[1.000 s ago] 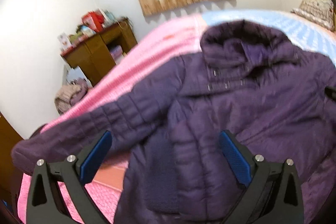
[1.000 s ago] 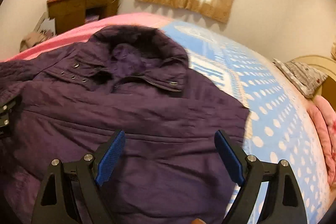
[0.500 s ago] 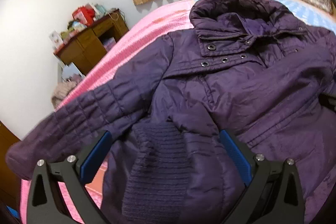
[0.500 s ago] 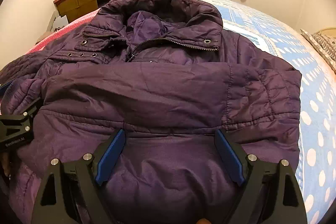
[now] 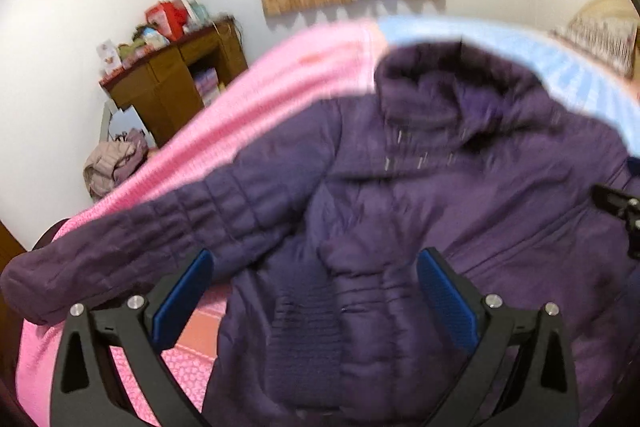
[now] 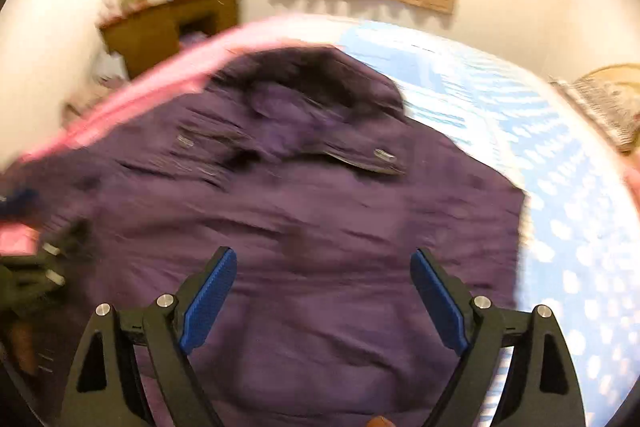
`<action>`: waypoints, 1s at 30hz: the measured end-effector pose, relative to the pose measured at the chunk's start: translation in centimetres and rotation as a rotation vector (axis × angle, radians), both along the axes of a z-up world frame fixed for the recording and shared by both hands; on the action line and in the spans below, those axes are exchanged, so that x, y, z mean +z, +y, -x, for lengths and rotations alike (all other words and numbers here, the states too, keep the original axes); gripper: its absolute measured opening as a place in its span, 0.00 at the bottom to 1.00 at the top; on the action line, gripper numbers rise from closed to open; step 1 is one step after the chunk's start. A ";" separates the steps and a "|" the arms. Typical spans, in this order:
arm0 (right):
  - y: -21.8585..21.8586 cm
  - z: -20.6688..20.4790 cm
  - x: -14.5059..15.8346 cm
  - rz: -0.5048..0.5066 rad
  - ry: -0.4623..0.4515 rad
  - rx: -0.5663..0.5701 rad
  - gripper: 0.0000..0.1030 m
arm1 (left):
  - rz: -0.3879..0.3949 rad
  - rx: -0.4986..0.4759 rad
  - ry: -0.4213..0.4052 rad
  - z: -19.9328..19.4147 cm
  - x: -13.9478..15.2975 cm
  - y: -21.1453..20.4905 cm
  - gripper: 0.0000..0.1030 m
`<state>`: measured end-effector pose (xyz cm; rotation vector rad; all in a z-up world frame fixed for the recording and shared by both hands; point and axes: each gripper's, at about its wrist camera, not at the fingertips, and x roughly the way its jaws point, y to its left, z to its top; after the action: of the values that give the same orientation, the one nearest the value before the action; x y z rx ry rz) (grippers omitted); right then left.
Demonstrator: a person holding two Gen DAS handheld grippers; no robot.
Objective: Fold large clothes
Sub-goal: 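Release the cuff and smooth the folded sleeve flat with the right gripper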
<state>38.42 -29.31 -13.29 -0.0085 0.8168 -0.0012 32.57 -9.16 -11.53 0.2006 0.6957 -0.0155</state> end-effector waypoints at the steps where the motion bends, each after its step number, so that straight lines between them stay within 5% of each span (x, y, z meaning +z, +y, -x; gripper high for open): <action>1: 0.6 -0.4 -0.4 -0.003 0.010 0.018 0.86 | 0.010 -0.004 -0.011 0.0 0.2 -0.3 1.00; 6: 2.4 -2.6 -5.2 0.055 0.111 0.043 0.85 | -0.061 -0.010 0.066 -2.0 -2.9 -2.2 1.00; 12: 1.4 -2.9 -6.0 0.011 0.125 0.025 0.88 | 0.072 -0.003 0.199 -3.9 -5.3 -0.4 1.00; 30: 1.5 -3.3 -6.4 0.012 0.121 -0.002 0.93 | 0.107 -0.005 0.220 -4.6 -5.8 -0.1 1.00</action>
<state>41.69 -27.82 -19.72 -0.0189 0.9380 -0.0071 37.14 -9.25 -17.32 0.0982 0.9112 -0.0810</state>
